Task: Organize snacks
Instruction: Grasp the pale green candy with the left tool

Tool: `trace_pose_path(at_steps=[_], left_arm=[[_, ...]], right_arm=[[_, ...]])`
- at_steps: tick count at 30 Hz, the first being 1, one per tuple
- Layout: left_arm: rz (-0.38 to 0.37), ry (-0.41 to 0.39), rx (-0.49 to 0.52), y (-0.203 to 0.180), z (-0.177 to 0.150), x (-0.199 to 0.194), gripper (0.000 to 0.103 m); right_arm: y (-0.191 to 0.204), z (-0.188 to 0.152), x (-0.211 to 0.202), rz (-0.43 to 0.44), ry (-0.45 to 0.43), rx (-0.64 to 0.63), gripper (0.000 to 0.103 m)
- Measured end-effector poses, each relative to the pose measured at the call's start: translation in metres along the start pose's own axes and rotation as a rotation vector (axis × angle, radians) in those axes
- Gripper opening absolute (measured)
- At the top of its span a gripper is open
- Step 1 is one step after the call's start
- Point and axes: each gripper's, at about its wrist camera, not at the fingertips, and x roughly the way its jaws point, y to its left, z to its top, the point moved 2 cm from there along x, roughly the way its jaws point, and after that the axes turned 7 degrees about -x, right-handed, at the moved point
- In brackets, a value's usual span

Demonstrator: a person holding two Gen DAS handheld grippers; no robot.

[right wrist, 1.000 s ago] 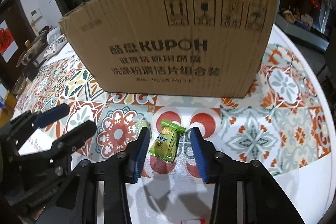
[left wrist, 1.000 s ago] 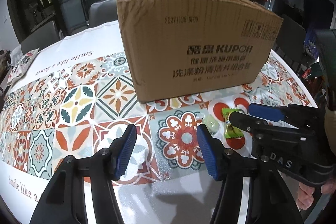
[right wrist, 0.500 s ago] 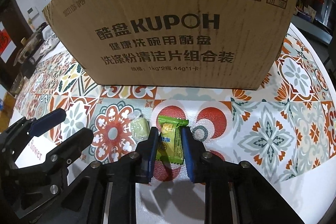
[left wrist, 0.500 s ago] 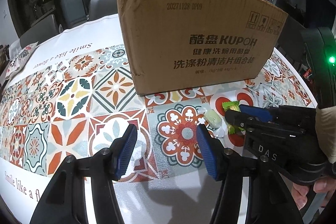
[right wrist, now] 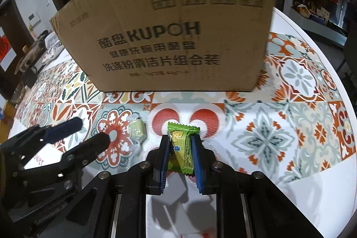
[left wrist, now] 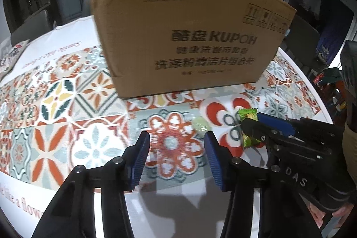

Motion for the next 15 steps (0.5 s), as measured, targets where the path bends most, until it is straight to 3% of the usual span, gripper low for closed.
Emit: trace_pose_path(at_steps=[6,15], left_arm=[[-0.035,0.006,-0.014,-0.016,0.002,0.01,0.044],[0.001,0.028,-0.024,-0.027,0.006,0.033,0.035]], right_arm=[[-0.014,-0.006,-0.011,-0.016,-0.018,0.01,0.021],[-0.027,-0.01,-0.015,-0.031,-0.039,0.021,0.021]])
